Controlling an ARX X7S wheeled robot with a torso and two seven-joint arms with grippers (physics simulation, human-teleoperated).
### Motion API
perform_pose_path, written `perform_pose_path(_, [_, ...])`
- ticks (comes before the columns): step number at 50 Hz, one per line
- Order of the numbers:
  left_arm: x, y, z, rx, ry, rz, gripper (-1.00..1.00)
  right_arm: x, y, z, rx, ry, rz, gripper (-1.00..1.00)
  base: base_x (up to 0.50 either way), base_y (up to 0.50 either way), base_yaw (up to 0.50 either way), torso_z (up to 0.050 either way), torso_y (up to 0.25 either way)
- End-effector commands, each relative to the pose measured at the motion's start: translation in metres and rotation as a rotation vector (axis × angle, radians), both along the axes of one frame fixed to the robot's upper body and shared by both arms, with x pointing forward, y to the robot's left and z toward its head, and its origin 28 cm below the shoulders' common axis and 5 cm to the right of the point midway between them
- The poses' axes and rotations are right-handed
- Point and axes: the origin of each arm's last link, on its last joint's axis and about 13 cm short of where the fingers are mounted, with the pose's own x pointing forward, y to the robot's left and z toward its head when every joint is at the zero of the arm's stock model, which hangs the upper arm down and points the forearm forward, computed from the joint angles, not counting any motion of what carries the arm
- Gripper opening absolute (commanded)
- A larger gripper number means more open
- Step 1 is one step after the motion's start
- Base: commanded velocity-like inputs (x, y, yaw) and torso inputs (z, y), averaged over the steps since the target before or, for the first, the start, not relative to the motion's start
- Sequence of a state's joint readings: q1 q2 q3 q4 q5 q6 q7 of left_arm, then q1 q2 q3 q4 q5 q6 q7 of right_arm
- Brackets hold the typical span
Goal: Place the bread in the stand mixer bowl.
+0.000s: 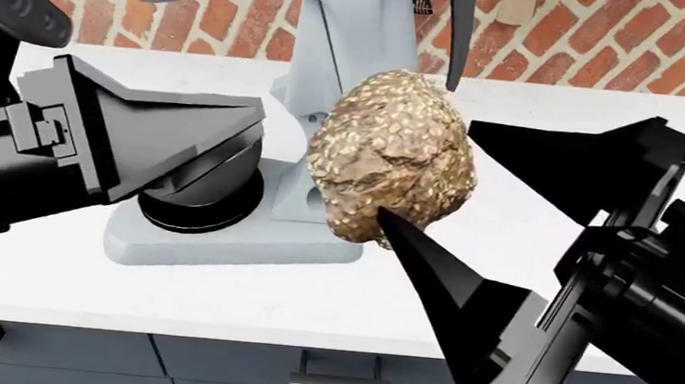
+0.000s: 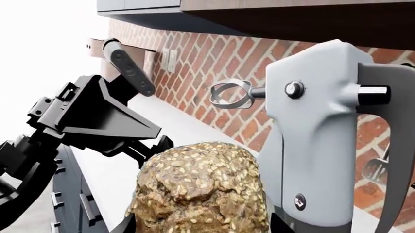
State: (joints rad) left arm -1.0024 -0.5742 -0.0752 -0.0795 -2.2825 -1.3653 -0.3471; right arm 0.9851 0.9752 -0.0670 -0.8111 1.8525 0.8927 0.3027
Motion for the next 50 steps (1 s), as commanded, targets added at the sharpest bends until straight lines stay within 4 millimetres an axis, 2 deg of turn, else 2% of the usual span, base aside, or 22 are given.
perform_pose_path(1, [-0.005,-0.01,0.005,-0.005,-0.023,-0.048,1.0,0.003,0.0,0.001,-0.01,-0.023,-0.008,-1.0,0.0,0.0,0.0,0.0,0.0])
perform_pose_path(35, [-0.008,-0.019,0.008,0.022,-0.047,-0.129,1.0,0.009,0.001,-0.002,-0.008,-0.019,-0.013,-1.0,0.0,0.0,0.0,0.0,0.0])
perform_pose_path(50, [-0.005,-0.022,0.01,0.016,-0.052,-0.145,1.0,0.004,0.001,-0.001,-0.011,-0.032,-0.001,-1.0,0.0,0.0,0.0,0.0,0.0])
